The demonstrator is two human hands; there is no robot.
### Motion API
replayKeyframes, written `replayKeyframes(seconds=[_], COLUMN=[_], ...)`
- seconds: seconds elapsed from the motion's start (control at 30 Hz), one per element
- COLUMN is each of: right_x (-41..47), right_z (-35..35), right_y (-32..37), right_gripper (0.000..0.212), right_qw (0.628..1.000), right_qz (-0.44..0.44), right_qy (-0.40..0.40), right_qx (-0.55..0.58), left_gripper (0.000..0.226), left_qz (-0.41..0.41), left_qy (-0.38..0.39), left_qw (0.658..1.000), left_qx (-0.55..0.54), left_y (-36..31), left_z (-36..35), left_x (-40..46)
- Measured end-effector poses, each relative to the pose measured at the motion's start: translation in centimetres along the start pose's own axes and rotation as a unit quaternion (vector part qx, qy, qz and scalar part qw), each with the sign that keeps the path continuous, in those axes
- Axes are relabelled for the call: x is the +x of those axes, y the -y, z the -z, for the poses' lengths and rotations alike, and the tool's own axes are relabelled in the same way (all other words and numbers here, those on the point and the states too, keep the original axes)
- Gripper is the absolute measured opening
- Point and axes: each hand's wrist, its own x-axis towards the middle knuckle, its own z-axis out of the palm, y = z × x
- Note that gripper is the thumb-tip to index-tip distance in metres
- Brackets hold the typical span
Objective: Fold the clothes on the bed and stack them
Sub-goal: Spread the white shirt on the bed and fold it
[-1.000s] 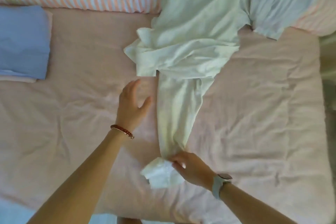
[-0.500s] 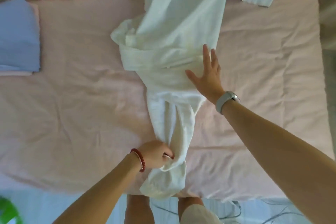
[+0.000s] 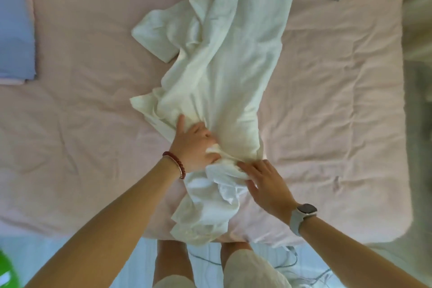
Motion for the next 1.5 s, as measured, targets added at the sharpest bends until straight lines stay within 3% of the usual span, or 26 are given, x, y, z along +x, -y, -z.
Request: replayKeyframes(seconds=[0.03,0.1,0.27,0.43,0.7,0.77,0.83,0.93,1.0,1.07,1.13,1.2,1.27,1.33,1.43,1.5], right_x=[-0.3,-0.5,-0.6,-0.7,-1.6,-2.2,-3.4,-6.1,-7.8,-9.1,-10.1,-11.2,-12.5,-13.8,-15.5,-16.5], right_z=[0.7,2.0,4.1,8.3,18.3,22.4,27.3,33.4,35.6,36.8,37.6,38.4,39.7,41.0,43.1,44.4], right_y=[-0.7,-1.6,-1.8,0.2,10.1,13.5,16.9,21.7,24.5,27.1,29.3,30.9,31.9,32.7,33.7,34.1], right_gripper=[0.039,0.036,0.033,0.03,0.013,0.006,0.007,0.019,0.019,0.018,0.013,0.016,0.022,0.029,0.039,0.04], right_qw=[0.999,0.996,0.998,0.994,0.972,0.93,0.851,0.724,0.68,0.717,0.772,0.801,0.818,0.832,0.856,0.864], right_qz=[-0.035,-0.068,-0.042,-0.067,-0.137,-0.136,-0.09,0.016,0.065,0.077,0.064,0.082,0.117,0.158,0.2,0.222], right_qy=[-0.032,-0.054,-0.033,-0.011,-0.145,-0.217,-0.265,-0.248,-0.203,-0.184,-0.193,-0.183,-0.154,-0.141,-0.159,-0.171], right_qx=[0.01,0.018,-0.027,-0.086,0.126,0.264,0.444,0.643,0.701,0.668,0.602,0.564,0.541,0.513,0.45,0.418], left_gripper=[0.041,0.035,0.027,0.016,0.017,0.015,0.02,0.021,0.026,0.019,0.025,0.028,0.031,0.047,0.073,0.05], left_qz=[-0.005,0.003,0.09,0.1,0.035,-0.006,-0.078,-0.154,-0.173,-0.172,-0.159,-0.14,-0.1,-0.084,-0.172,-0.176], left_qy=[0.022,-0.005,-0.084,-0.18,-0.397,-0.422,-0.404,-0.291,-0.237,-0.209,-0.184,-0.163,-0.232,-0.314,-0.272,-0.281], left_qw=[1.0,1.0,0.97,0.937,0.854,0.829,0.819,0.867,0.894,0.905,0.925,0.932,0.917,0.891,0.877,0.871], left_qx=[0.014,-0.02,-0.208,-0.284,-0.334,-0.367,-0.401,-0.373,-0.339,-0.328,-0.293,-0.29,-0.309,-0.317,-0.357,-0.362], left_y=[-0.5,-1.2,-2.1,-1.3,-3.2,-4.0,-5.0,-6.9,-8.3,-9.3,-9.5,-9.1,-8.4,-8.5,-10.8,-12.8], left_z=[-0.4,-1.0,0.5,7.3,20.6,23.8,26.6,28.7,28.8,29.0,29.6,30.7,32.3,33.9,35.7,36.4], left_x=[-0.3,-1.3,-4.7,-7.0,-13.4,-16.8,-20.7,-24.8,-26.2,-27.1,-27.9,-28.7,-29.5,-30.1,-29.9,-29.2])
